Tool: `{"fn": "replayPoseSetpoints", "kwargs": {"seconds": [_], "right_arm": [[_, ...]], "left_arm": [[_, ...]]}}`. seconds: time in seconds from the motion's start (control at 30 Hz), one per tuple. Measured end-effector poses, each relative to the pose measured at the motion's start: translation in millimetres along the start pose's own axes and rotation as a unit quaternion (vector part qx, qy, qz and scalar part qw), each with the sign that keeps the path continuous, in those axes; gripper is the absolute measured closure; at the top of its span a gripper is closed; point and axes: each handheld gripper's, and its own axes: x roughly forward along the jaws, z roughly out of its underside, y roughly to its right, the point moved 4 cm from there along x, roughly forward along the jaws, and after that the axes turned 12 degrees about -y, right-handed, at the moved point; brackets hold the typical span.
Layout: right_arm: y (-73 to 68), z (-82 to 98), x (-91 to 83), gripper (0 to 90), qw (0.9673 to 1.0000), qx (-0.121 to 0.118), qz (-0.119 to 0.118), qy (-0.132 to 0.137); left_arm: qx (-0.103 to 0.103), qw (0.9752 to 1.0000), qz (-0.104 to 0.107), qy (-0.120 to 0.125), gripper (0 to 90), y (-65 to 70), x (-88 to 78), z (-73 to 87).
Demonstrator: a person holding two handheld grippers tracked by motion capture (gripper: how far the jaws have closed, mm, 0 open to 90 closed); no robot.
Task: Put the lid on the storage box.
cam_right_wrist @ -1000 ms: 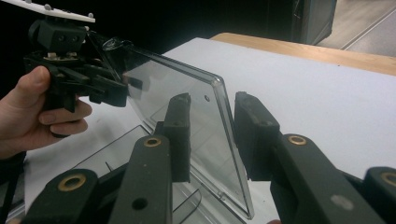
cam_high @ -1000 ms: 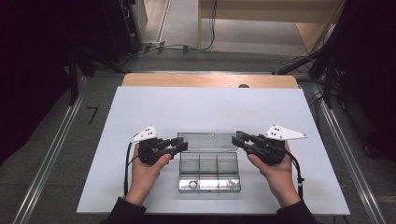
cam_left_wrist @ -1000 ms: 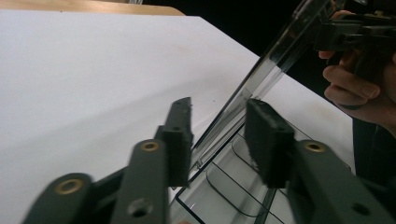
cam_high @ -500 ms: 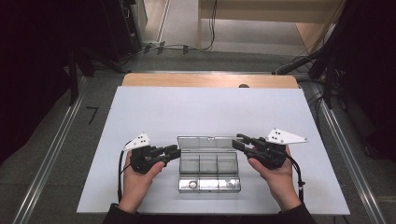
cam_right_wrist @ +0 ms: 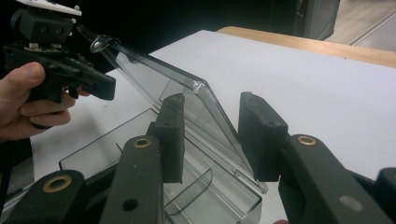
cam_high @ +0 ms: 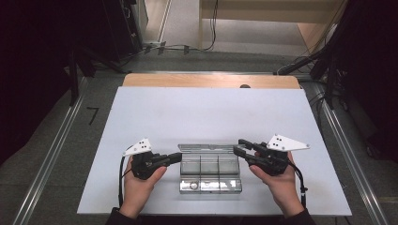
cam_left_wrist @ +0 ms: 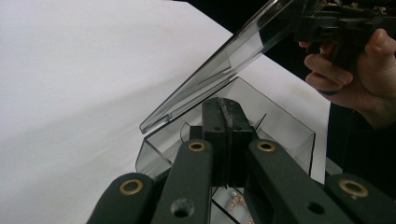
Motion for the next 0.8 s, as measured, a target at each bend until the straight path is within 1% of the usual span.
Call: {"fn": "replayPoseSetpoints", "kwargs": {"seconds": [0.27, 0.43, 0.5, 0.57, 0.67, 0.73, 0.8], "right_arm": [[-2.2, 5.1, -2.0, 56.7, 1.0000, -0.004, 0.000, -0.007], [-2.5, 7.7, -3.5, 52.6, 0.9999, -0.007, -0.002, -0.011], [-2.3, 9.0, -4.6, 49.3, 0.9999, -0.005, -0.004, -0.013], [-1.7, 11.3, -6.8, 47.9, 0.9998, -0.003, -0.011, -0.015], [-1.5, 15.4, -10.7, 46.4, 0.9998, 0.004, -0.011, -0.018], [-0.7, 19.3, -13.1, 46.2, 0.9998, 0.004, -0.009, -0.018], [0.7, 25.0, -15.5, 46.4, 0.9997, 0.007, -0.006, -0.023]], "left_arm": [[0.005, 1.0000, 0.002, 0.007, 89.2, 2.6, -1.0, -1.2], [0.009, 0.9999, 0.004, 0.008, 89.2, 4.4, -0.6, -1.5], [0.009, 0.9999, 0.005, 0.007, 89.2, 5.0, -0.1, -1.3], [0.010, 0.9999, 0.005, 0.008, 89.2, 5.6, 0.2, -1.3], [0.011, 0.9999, 0.006, 0.008, 89.2, 7.2, 0.4, -1.1], [0.011, 0.9999, 0.008, 0.009, 89.2, 8.5, 0.8, -0.1], [0.014, 0.9998, 0.010, 0.006, 89.2, 9.5, 1.1, 1.7]]}}
